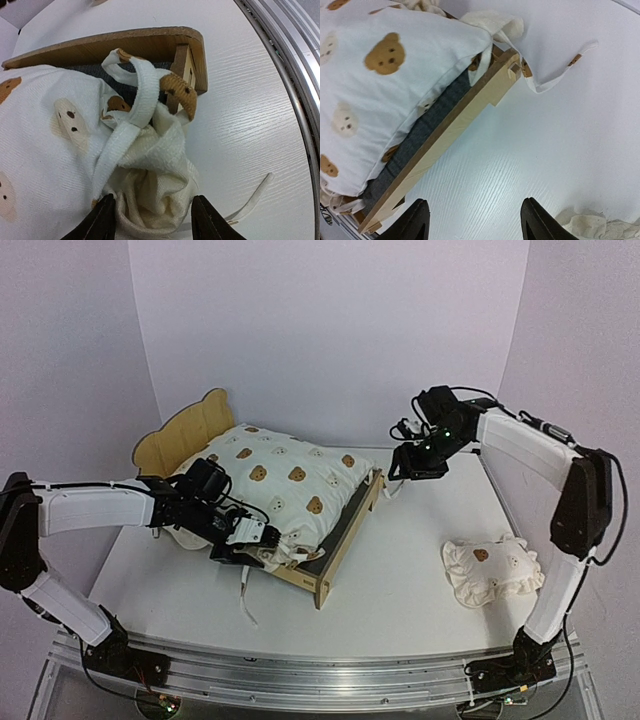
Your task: Set up the pet bed
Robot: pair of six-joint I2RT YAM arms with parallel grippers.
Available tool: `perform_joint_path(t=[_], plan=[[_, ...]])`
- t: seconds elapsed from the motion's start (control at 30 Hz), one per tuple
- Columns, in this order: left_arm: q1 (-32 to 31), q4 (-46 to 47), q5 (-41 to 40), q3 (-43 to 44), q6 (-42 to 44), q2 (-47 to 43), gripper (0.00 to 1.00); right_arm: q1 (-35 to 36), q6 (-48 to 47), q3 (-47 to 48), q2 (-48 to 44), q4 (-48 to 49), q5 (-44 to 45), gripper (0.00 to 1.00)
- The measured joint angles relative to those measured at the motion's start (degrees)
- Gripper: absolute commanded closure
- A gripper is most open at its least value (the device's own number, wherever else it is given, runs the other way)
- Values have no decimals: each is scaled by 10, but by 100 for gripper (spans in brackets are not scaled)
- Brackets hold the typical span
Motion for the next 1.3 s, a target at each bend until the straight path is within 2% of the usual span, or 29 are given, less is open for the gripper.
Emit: perform_joint_path(t=[0.1, 0.17, 0.33, 0.47, 0.73, 0.93, 1.3], plan=[[0, 8, -7, 0, -23, 12, 59, 27, 1, -39, -63, 3, -1, 41], [1, 15, -9, 0, -44, 17, 66, 73, -4, -59, -87, 11, -11, 43], [7, 37, -13, 0, -92, 19, 83, 213, 4, -106, -92, 65, -59, 48], [20, 67, -21, 0, -132, 19, 92, 269, 41, -144, -91, 130, -76, 56], [28, 106, -25, 0, -188, 19, 96, 323, 118, -223, -90, 277, -68, 57], [29, 126, -26, 0, -211, 19, 100, 363, 129, -224, -56, 324, -44, 58], [38, 161, -36, -1, -253, 20, 100, 371, 127, -216, -2, 380, 27, 59]])
